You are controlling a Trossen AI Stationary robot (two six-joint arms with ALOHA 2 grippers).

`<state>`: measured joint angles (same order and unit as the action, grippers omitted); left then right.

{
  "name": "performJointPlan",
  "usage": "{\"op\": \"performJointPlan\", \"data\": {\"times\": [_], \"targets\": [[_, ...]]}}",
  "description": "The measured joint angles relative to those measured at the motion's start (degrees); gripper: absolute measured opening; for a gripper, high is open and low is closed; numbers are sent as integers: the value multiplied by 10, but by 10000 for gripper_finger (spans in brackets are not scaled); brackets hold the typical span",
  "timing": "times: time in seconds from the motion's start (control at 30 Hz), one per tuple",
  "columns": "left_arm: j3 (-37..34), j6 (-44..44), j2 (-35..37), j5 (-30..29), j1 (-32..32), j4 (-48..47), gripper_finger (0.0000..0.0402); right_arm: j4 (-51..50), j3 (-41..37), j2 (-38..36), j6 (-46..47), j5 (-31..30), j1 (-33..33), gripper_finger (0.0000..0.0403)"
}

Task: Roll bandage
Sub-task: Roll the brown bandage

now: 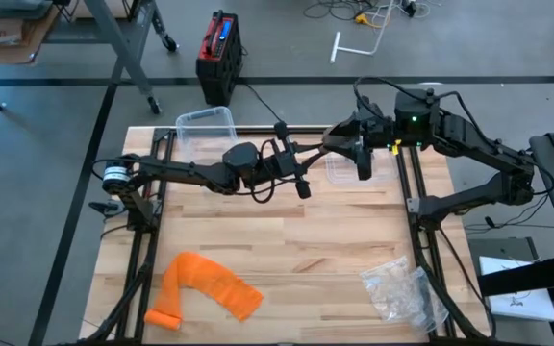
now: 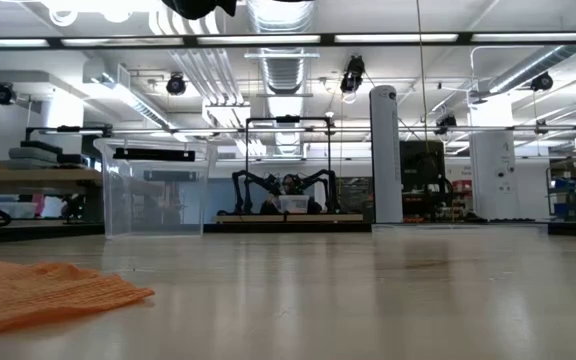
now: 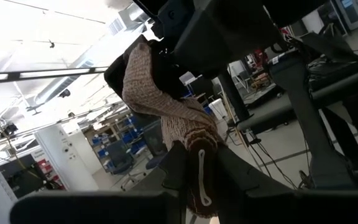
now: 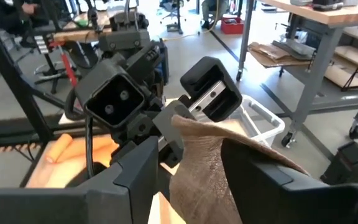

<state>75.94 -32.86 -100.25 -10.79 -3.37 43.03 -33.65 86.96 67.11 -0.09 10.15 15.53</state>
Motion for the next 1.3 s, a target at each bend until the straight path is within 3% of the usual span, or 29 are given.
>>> {"op": "performJointPlan", "data": {"times": [0.37, 0.63, 0.83, 1.3], "targets": [[0, -16, 1, 16, 15, -1, 39, -18, 0, -14, -62, 54, 1, 175], [0, -26, 1, 21, 20, -8, 39, -100, 32, -9, 0, 57, 2, 175], [0, 6, 1, 77, 24, -5, 39, -128, 45, 9, 17, 122, 2, 168], [20, 34, 1, 59, 40, -36, 38, -169, 82, 27, 33, 178, 1, 171]]}}
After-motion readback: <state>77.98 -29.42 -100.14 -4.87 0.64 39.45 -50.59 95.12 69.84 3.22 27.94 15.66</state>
